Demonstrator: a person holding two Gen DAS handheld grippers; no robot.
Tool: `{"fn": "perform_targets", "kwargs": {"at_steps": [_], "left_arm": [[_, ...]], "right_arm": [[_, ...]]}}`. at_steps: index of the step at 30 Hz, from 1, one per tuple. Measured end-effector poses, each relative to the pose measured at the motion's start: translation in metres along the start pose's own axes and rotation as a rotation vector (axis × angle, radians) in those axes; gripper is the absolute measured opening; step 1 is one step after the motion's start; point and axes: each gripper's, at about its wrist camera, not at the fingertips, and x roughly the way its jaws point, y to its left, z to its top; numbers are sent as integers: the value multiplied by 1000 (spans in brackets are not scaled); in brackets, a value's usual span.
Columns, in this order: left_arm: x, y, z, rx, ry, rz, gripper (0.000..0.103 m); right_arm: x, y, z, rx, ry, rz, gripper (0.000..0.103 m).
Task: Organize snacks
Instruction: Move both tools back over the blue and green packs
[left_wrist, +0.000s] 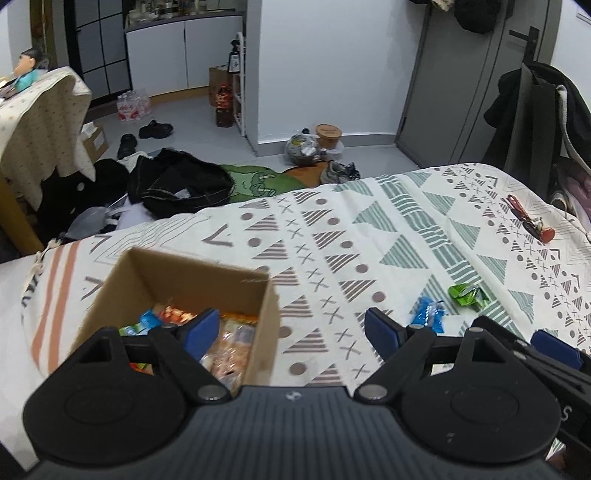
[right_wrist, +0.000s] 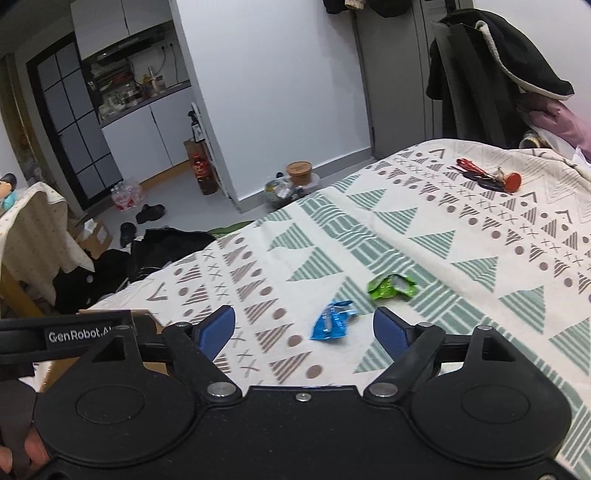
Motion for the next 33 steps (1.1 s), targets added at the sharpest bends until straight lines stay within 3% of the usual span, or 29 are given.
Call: {"fn": "perform_targets", "kwargs": {"at_steps": [9,11,13,28,33], "left_arm": [[22,-20,10,13,0,-35,85],[29,-26,12,23,7,-42,85],[35,-32,12,37,14,-50,94],[82,-68,15,43,55,-98,98],[92,-81,15,44,34,-103,97]], "right_arm": [[13,-31,7,62,9,-52,90],[17,-37,7,80,7,-72,99],[22,-44,6,108,-1,-91,103],[50,-81,4,161,35,-129,103],[59,-91,5,172,43,-135,101]]}}
